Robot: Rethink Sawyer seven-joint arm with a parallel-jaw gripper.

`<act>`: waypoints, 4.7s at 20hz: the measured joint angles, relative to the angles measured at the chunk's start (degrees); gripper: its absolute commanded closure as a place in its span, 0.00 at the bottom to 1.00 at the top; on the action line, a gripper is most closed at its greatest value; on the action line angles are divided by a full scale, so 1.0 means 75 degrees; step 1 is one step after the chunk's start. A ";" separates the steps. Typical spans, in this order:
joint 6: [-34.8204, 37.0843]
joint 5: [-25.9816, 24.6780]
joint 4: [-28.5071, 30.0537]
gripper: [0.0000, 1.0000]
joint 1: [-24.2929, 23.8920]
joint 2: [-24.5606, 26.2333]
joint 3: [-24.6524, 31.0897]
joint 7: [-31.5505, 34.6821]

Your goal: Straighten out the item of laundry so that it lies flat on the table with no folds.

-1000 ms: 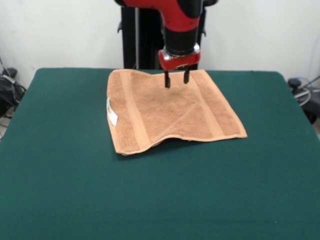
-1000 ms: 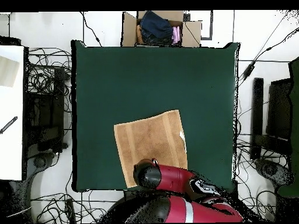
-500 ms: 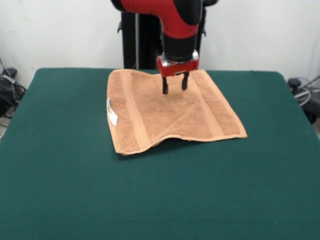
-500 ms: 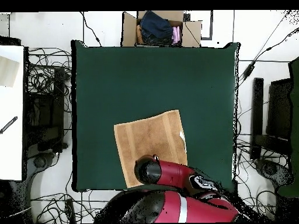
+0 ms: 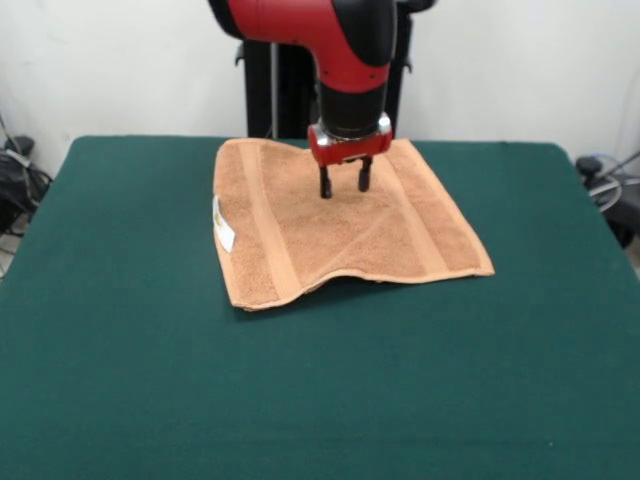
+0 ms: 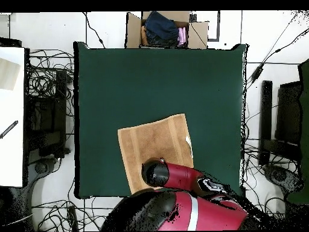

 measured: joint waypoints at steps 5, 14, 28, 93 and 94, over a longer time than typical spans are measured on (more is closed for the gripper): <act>0.0023 0.0000 -0.0008 0.00 -0.0003 0.0000 0.0006 0.0000; 0.0246 0.0002 -0.0143 0.00 0.0202 0.0003 -0.0104 0.0000; 0.2157 0.0124 -0.1143 0.00 0.0821 0.0145 -0.0360 0.0000; 0.1926 0.0562 -0.2574 0.00 0.1268 0.0318 -0.0778 0.0000; 0.1925 0.0562 -0.2574 0.00 0.1268 0.0318 -0.0778 0.0000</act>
